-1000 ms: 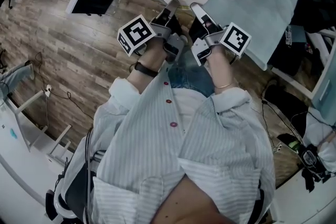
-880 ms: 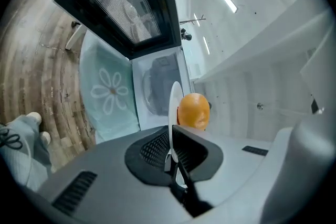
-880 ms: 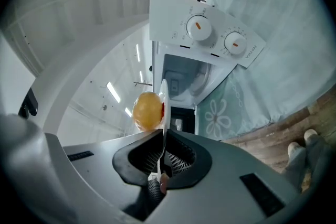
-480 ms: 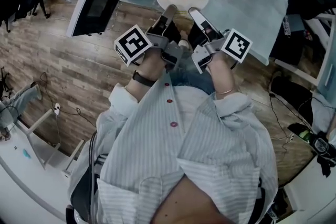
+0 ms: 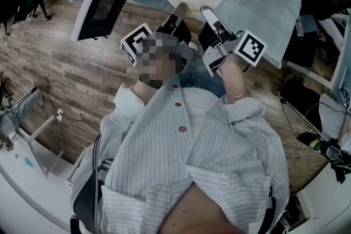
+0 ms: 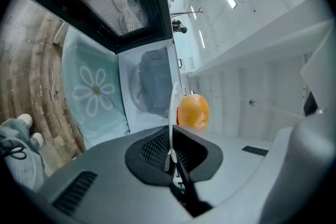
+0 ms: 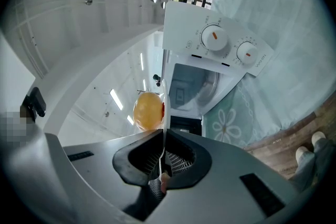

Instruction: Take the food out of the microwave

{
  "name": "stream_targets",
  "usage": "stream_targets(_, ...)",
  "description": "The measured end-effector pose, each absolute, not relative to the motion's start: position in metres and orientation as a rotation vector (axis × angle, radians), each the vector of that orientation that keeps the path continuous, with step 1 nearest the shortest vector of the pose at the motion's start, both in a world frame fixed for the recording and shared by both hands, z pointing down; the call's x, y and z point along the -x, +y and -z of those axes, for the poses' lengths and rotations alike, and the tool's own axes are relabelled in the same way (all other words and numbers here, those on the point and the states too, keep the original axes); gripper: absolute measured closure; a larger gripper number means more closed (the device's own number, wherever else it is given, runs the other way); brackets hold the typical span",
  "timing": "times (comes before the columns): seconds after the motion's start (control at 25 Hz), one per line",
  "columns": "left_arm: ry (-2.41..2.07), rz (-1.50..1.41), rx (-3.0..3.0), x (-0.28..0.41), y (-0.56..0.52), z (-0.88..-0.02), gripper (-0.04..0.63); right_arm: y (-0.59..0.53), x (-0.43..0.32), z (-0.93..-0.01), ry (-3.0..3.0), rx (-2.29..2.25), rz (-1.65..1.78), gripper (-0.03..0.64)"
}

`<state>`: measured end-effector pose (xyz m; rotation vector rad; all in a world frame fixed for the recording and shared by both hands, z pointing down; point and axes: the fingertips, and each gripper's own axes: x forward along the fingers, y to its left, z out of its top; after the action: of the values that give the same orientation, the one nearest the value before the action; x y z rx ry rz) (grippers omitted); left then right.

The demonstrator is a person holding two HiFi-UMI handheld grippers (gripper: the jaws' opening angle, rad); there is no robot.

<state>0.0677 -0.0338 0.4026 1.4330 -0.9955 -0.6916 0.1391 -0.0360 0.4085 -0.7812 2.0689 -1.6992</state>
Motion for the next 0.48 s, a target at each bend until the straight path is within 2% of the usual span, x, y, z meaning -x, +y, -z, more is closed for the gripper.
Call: stream_targets(0.48, -0.988, 0.689, -1.436, -0.0637, -0.0377, -0.3977, 0.577, -0.0396, -0.1351, -0.4037, 2.067, 0.792, 1.694, 0.574)
